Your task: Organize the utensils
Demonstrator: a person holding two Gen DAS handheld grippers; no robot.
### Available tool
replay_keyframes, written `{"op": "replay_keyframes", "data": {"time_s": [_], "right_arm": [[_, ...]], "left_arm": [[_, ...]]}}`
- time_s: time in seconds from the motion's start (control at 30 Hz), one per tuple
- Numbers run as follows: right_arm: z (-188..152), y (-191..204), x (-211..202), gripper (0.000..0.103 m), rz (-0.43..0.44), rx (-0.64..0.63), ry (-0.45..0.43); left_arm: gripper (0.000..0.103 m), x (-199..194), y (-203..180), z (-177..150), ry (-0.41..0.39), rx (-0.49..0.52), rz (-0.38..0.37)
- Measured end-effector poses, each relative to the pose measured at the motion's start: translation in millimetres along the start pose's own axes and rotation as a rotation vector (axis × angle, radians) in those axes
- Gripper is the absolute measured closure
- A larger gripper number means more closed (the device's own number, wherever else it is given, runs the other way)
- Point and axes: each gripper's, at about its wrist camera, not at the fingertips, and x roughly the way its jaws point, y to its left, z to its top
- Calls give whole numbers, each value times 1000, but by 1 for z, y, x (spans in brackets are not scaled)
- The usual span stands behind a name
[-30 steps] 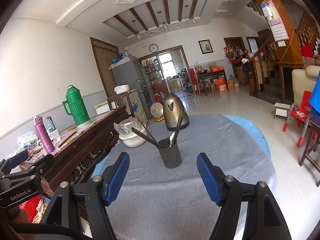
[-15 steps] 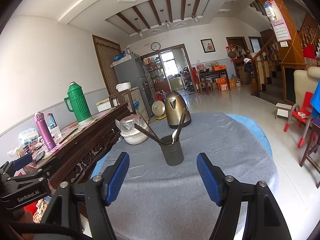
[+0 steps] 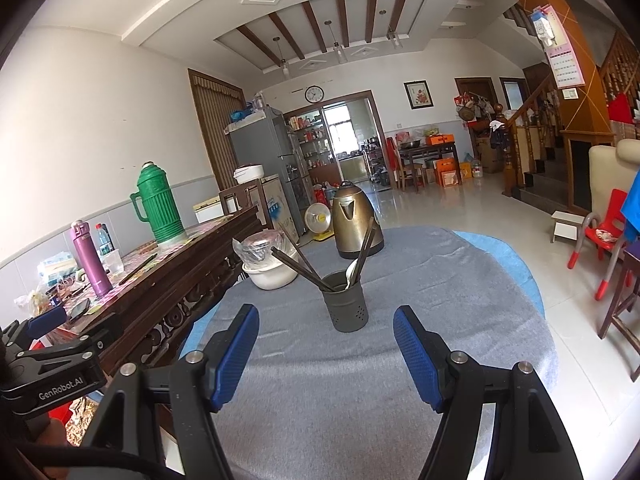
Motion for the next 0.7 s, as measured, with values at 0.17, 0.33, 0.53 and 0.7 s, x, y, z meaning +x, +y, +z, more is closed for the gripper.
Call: {"op": "replay_keyframes", "data": {"time_s": [0.17,0.33,0.53,0.7], "right_arm": [[1,1,-2,30,-2,-2,-5],[0,1,-1,30,-2,-1,-4],[0,2,-1,30,-2,-1,-5],[1,2,-2,30,-2,-2,-6]], "left_arm": [[1,0,0,-1,0,1,2],[1,1,1,0,1,1,0],[1,0,2,0,-1,-1,5],[1,1,2,0,0,-2,7]]}}
